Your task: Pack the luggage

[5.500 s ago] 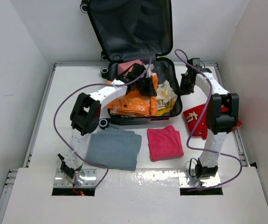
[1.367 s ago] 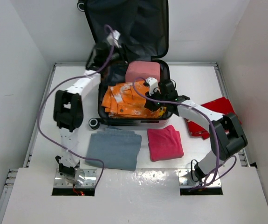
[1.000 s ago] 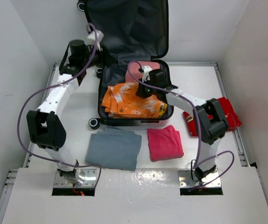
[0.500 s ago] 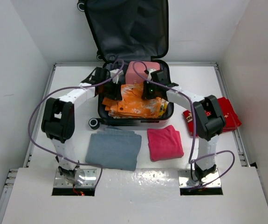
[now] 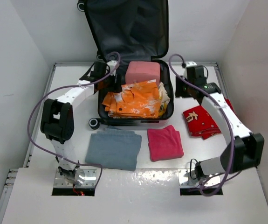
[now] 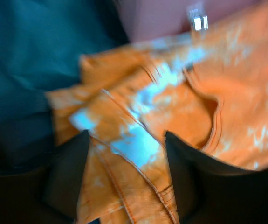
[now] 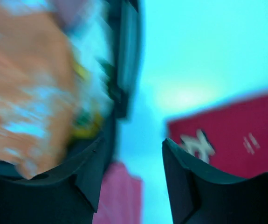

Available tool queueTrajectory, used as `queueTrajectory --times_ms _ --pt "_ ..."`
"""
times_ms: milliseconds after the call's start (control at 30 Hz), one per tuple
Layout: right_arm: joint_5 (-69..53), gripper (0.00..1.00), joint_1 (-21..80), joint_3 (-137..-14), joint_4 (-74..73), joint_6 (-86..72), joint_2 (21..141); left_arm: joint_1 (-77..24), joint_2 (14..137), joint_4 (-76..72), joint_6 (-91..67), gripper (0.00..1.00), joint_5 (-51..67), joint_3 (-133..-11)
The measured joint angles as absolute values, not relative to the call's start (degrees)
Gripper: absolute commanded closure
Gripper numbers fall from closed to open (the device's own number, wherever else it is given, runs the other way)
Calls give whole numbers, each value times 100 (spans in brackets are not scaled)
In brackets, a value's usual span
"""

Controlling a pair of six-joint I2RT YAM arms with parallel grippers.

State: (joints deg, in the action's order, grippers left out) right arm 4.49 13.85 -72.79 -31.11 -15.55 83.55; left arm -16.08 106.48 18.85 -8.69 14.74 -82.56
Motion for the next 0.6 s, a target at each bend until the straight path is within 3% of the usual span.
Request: queueTrajectory --times_ms 100,133,333,600 --pt "1020 40 1229 -6681 -3658 -1544 7979 -1573 10405 1809 -991 17 989 -8420" --pt "1138 37 1205 -6471 -3745 -1549 7977 -1549 10309 1763 -1041 8 825 -8471" --pt "1619 27 1164 -5181 -4150 -1627 8294 -1332 10038 1702 -1013 6 161 -8742" --pt "2265 14 1057 -5113 -3409 -1330 8912 -1122 9981 1791 -897 6 -80 -8674"
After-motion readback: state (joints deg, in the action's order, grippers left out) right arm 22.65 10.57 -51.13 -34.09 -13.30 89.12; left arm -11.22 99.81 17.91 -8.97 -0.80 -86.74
